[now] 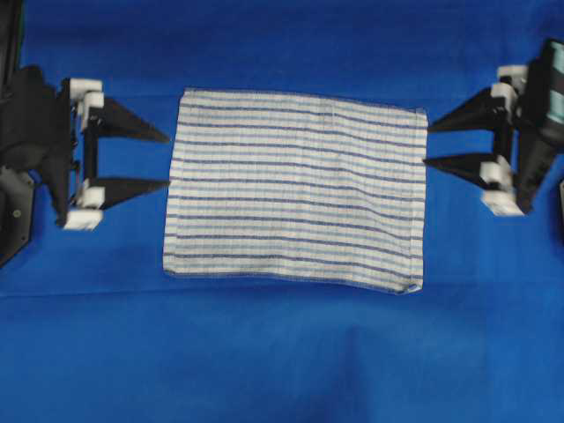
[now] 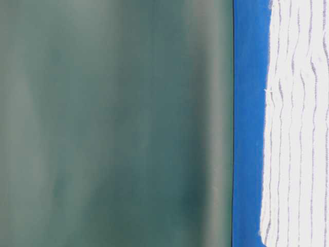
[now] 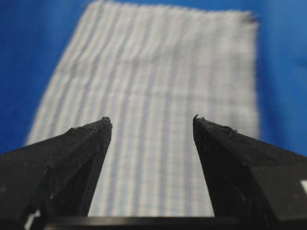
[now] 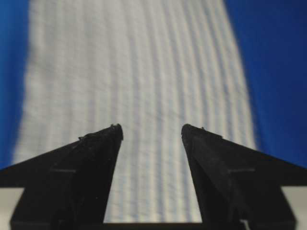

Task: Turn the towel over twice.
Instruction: 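Move both grippers to the towel's far corners and pinch them again, then lift the far corners with both grippers and pull them up and back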

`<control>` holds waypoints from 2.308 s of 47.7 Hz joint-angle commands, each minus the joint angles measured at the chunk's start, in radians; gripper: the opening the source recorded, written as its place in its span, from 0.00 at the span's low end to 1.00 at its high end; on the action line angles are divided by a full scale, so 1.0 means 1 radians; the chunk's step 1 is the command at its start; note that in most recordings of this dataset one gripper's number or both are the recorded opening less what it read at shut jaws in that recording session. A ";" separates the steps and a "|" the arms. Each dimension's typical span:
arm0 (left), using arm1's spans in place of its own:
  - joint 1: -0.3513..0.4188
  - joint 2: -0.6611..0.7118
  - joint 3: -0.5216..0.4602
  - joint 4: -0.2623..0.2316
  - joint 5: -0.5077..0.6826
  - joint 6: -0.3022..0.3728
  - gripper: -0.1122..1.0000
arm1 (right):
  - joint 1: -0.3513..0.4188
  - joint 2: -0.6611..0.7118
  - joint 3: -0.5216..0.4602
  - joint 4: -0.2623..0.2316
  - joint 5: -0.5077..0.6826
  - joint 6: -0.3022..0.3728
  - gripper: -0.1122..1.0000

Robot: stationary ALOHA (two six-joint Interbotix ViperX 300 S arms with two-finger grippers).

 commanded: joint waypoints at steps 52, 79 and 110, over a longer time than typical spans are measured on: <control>0.353 0.750 -0.103 0.000 -0.373 0.152 0.68 | -0.345 0.623 -0.006 -0.049 -0.330 -0.011 0.63; 0.364 0.765 -0.127 0.000 -0.268 0.153 0.11 | -0.345 0.623 -0.012 -0.049 -0.325 -0.017 0.12; 0.440 0.531 -0.164 0.000 -0.253 0.152 0.11 | -0.474 0.489 -0.150 -0.075 -0.195 -0.104 0.12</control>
